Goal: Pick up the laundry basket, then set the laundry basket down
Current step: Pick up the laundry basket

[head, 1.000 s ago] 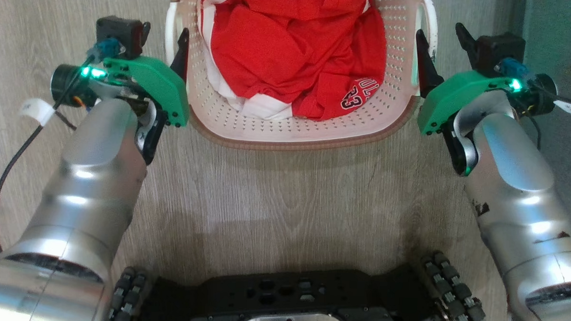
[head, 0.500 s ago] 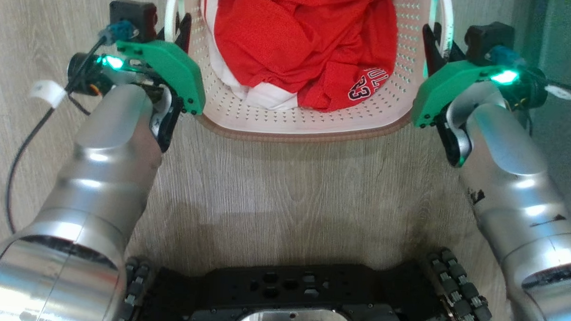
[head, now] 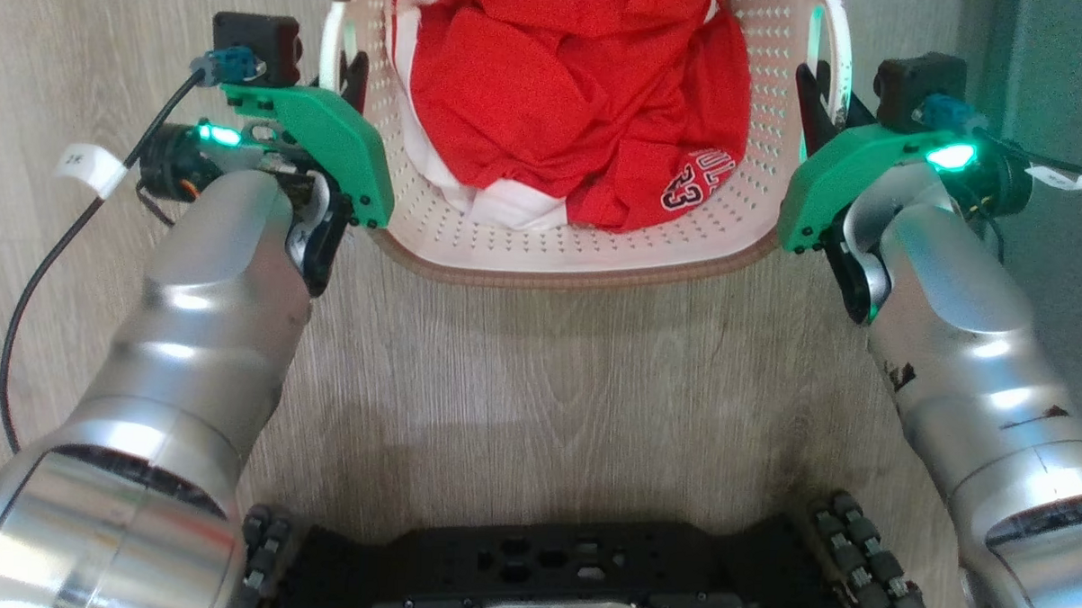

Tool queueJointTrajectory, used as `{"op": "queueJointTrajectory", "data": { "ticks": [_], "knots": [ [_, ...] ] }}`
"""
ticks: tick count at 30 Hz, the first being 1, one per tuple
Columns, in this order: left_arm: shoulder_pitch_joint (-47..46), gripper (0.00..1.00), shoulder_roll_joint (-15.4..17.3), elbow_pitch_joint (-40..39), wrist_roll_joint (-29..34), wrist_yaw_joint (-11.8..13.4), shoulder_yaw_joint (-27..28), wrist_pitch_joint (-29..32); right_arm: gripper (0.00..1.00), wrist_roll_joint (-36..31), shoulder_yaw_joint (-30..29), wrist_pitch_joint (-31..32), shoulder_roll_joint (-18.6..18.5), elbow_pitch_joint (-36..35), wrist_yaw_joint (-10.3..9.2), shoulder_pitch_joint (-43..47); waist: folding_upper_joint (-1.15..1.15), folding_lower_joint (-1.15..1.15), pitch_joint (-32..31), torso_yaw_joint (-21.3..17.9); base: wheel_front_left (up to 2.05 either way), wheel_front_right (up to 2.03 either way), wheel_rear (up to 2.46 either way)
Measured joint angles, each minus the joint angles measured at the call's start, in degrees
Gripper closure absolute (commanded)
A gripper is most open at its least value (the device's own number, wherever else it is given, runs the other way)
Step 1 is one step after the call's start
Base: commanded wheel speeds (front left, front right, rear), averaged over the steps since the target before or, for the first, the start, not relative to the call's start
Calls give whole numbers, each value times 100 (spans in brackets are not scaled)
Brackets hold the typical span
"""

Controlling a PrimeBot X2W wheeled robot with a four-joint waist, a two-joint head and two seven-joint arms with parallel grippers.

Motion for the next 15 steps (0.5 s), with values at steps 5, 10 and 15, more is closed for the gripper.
{"op": "queueJointTrajectory", "data": {
  "ticks": [5,10,15],
  "knots": [
    [114,100,-2,-70,-382,1,-218,326,100,94,27,1,4,324,1,-2,0,0,-274,18,0,0,0],
    [241,100,4,-149,-750,4,-436,658,100,221,124,2,23,732,2,-18,0,0,-615,37,0,0,0],
    [365,100,45,-216,-1114,4,-647,989,100,424,259,196,47,1042,9,-58,0,0,-1026,45,0,0,0]
  ]
}}
